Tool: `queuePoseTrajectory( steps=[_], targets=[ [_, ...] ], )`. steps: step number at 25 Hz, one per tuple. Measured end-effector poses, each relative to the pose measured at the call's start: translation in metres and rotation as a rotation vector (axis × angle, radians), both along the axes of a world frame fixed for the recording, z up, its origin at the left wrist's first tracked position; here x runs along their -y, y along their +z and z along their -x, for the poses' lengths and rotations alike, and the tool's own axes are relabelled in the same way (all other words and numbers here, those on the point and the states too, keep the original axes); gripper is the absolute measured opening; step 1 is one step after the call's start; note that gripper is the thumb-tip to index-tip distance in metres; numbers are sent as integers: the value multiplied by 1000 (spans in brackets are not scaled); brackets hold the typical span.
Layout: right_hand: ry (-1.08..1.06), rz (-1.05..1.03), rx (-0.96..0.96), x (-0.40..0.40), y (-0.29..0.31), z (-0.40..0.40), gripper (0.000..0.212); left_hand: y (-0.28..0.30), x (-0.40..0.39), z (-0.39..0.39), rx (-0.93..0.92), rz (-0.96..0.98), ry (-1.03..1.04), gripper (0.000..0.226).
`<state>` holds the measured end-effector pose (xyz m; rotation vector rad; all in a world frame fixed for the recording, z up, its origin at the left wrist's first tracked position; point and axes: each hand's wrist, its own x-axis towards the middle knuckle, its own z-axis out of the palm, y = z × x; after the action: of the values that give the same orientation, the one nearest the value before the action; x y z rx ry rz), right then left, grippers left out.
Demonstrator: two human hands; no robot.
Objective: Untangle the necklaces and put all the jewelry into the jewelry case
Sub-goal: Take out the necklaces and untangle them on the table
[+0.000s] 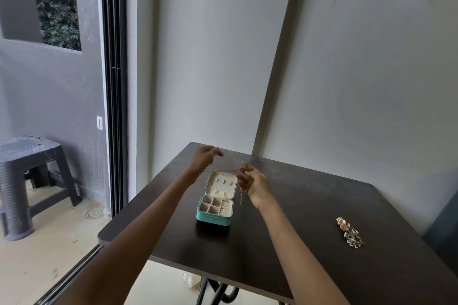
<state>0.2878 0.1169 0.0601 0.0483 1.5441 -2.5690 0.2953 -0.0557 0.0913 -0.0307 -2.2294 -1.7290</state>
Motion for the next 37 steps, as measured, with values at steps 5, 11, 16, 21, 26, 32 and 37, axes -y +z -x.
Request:
queuePoseTrajectory(
  steps=[5,11,16,21,26,32,37],
  targets=[
    [27,-256,-139,6,5,-3,28,-18,1,5,70,762,-123,23],
    [11,-408,-181,0,-5,-1,45,-14,-1,4,-61,495,-109,21],
    [35,-439,-179,-4,-12,-4,57,1,-1,-1,-49,149,-130,22],
    [58,-445,-137,-5,-25,-4,61,8,0,-5,-47,-333,-136,21],
    [33,-419,-110,-13,-37,-4,68,12,6,-3,-68,-594,-64,21],
    [-2,-357,-61,-25,-46,-7,71,16,9,-1,-118,-777,-24,19],
    [-36,-292,-25,-33,-50,-7,70,13,5,-1,-100,-837,-54,20]
  ],
)
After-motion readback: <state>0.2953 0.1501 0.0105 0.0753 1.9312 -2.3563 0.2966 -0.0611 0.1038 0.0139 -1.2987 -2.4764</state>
